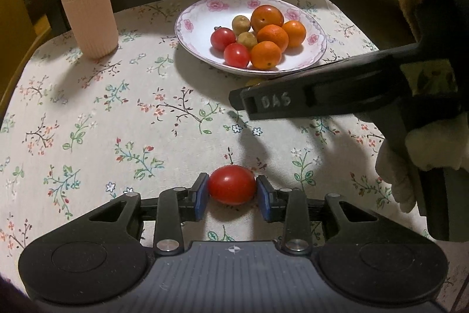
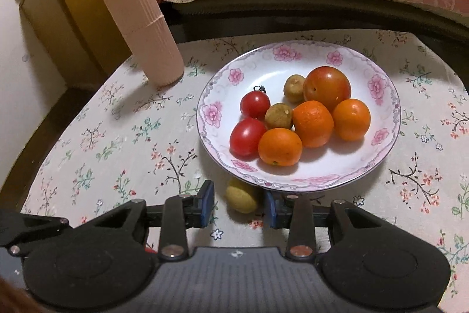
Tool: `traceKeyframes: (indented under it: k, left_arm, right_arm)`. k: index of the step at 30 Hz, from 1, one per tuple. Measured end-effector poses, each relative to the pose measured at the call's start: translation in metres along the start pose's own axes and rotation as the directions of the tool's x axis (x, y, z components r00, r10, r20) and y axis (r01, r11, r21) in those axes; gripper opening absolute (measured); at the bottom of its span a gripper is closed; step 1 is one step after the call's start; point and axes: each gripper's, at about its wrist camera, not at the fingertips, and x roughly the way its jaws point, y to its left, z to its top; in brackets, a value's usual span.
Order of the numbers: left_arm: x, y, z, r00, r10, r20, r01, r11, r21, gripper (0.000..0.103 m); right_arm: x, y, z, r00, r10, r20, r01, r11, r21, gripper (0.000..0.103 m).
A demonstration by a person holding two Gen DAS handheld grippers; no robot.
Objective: Organize fruits
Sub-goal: 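Move the left tool to a red cherry tomato while the right tool approaches the tan fruit, then close the left tool on the red cherry tomato while the right tool grasps the tan fruit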
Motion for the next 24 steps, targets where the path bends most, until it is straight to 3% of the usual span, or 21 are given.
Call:
traceKeyframes:
  k: [3,5,12,24]
  left_arm:
    - [-0.001,0.0,-0.001,1.0,0.004,0.001,-0.004,1.0,0.007,0.043]
    - [-0.001,0.001,-0.001,1.0,0.003,0.0,-0.003,1.0,0.004,0.043]
    - [-0.003,-0.001,0.0,1.0,0.015,-0.012,-0.015,1.0,0.023,0.043]
    - [-0.018,-0.023,-0.016,0.998,0.027,-0.05,-0.025,0.999,0.041,0.045]
  right_arm:
    - [0.001,0.008,-0.001,0.999,-0.034,-0.002,0.034,0.997,-0.069,0.034]
    - [0.0,0.005,0.002,0.999,-0.03,-0.01,0.029,0.997,-0.065,0.027]
    - [-0.017,0.0,0.001,0.998,0.021,-0.054,-0.026,0.994,-0.106,0.026]
    - [-0.09,-0.022,-0.071,0.972,-0.035,-0.232,-0.009,0.983,-0.185,0.026]
